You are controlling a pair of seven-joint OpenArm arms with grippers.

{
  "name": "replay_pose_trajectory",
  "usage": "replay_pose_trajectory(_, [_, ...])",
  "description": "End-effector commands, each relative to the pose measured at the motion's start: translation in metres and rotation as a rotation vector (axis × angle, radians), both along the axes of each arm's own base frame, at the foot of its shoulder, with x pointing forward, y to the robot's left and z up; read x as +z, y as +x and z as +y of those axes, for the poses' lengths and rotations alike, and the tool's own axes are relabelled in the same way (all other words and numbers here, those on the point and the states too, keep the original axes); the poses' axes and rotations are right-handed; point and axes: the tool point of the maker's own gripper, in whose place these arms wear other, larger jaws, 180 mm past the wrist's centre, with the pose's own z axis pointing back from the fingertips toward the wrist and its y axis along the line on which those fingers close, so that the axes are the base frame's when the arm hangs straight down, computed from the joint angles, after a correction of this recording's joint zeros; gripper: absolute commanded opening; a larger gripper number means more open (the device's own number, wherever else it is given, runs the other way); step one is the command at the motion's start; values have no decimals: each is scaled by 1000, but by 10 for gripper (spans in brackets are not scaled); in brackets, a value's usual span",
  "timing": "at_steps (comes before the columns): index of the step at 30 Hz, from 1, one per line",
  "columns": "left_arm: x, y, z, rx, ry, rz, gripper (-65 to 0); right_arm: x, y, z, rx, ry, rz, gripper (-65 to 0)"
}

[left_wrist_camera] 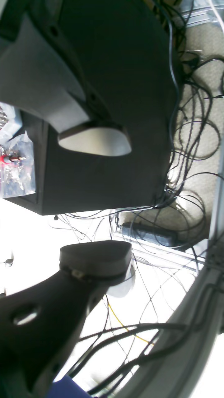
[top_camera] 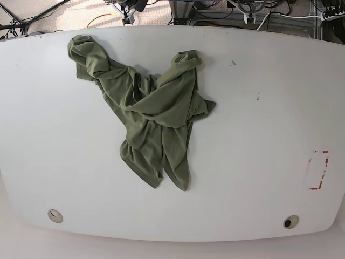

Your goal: Fold the T-shirt properly

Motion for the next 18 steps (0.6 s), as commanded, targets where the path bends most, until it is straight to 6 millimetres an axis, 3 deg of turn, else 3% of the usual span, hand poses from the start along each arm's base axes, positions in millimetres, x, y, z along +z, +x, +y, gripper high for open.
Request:
replay_pose_trajectory(1, [1,-15,-1,4,0,20,-257,1,0,-2,-3,-3,-9,-610])
replay_pose_trajectory(2, [1,-8,5,-2,8,7,-254,0,5,2,-2,5,-15,-602])
replay_pose_trajectory(18, [1,-11,7,-1,12,10,-254,1,5,1,-2,2,-19,-604])
